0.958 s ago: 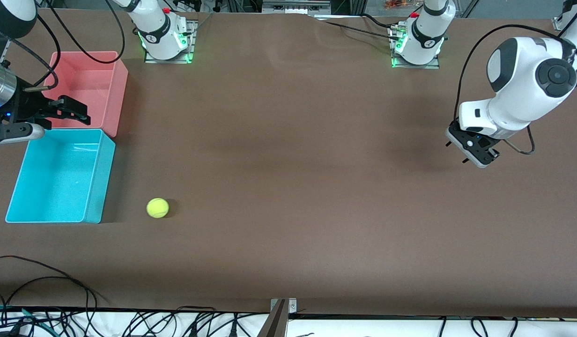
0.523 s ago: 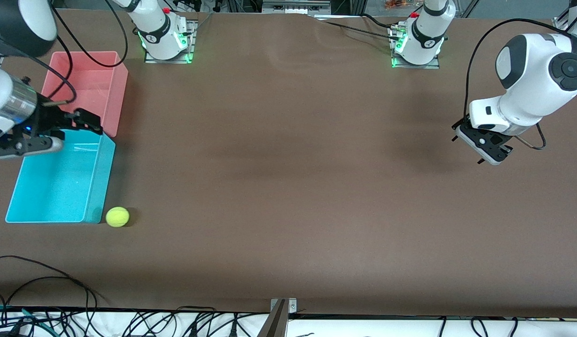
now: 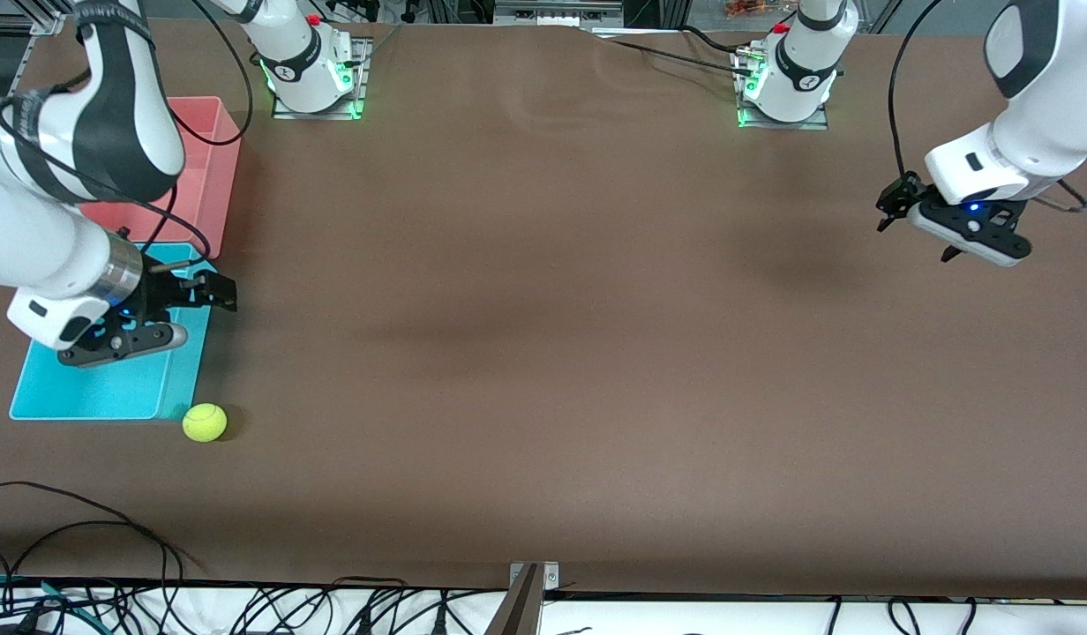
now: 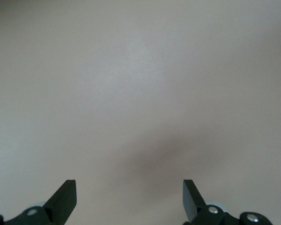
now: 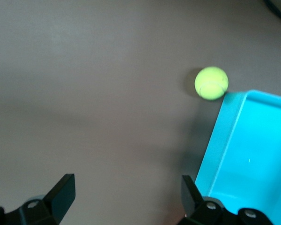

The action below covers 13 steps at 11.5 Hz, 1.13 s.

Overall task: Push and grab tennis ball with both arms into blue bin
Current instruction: 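Grasp the tennis ball with the right gripper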

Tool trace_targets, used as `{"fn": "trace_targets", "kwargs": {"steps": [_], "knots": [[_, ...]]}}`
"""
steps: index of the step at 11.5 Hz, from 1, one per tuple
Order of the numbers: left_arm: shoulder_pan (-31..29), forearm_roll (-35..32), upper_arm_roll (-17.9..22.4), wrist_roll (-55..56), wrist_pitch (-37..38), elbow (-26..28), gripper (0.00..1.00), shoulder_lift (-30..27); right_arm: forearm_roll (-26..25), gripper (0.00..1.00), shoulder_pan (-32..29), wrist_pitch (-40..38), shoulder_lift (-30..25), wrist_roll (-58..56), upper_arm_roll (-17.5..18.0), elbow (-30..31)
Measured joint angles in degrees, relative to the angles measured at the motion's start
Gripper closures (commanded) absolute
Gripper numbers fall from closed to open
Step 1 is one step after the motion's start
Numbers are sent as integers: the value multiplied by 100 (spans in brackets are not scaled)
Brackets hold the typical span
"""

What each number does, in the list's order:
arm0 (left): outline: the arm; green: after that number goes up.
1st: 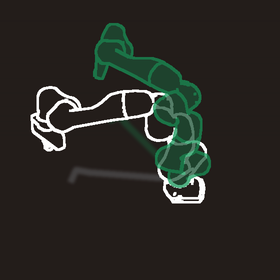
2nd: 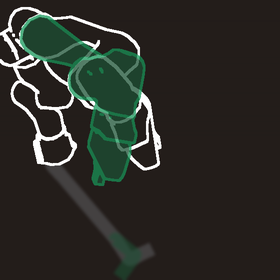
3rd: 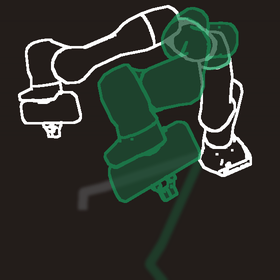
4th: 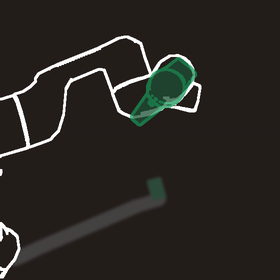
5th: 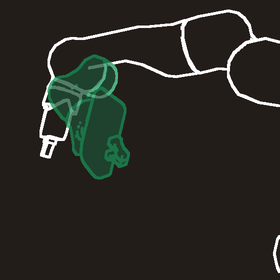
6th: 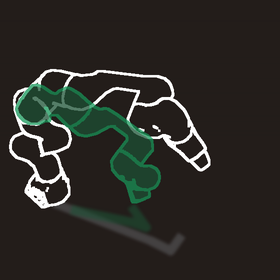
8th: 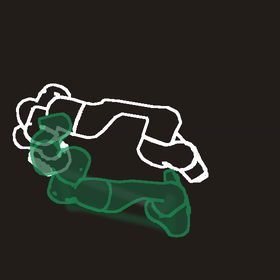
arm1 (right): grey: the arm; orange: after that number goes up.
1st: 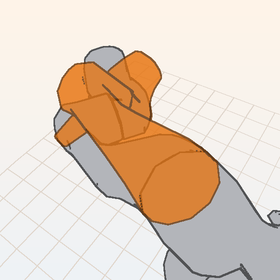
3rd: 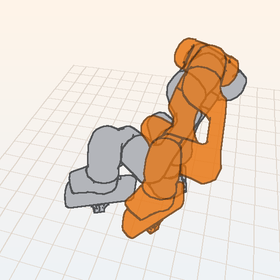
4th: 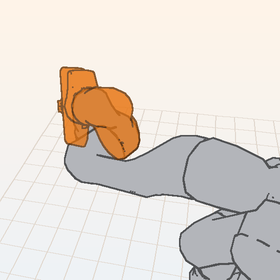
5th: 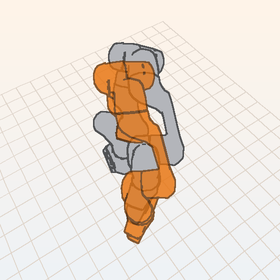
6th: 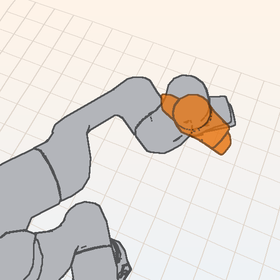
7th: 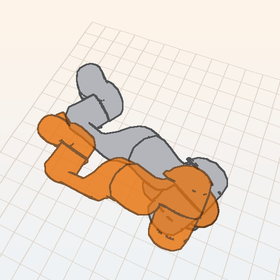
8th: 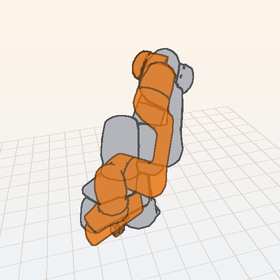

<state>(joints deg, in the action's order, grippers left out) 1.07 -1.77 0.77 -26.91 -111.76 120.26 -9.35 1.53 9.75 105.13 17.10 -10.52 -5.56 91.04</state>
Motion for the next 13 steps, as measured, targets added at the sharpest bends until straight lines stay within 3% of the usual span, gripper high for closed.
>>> {"fn": "trace_targets", "kwargs": {"steps": [8,13], "knots": [[-217,-200,-4,1489,1484,-1216,0,-78,-87,0,-96,2347,1912,-2047,-206,-720],[-289,-132,-133,2415,2050,-1708,0,-73,-405,0,-504,3024,2718,-3100,-293,-787]]}}
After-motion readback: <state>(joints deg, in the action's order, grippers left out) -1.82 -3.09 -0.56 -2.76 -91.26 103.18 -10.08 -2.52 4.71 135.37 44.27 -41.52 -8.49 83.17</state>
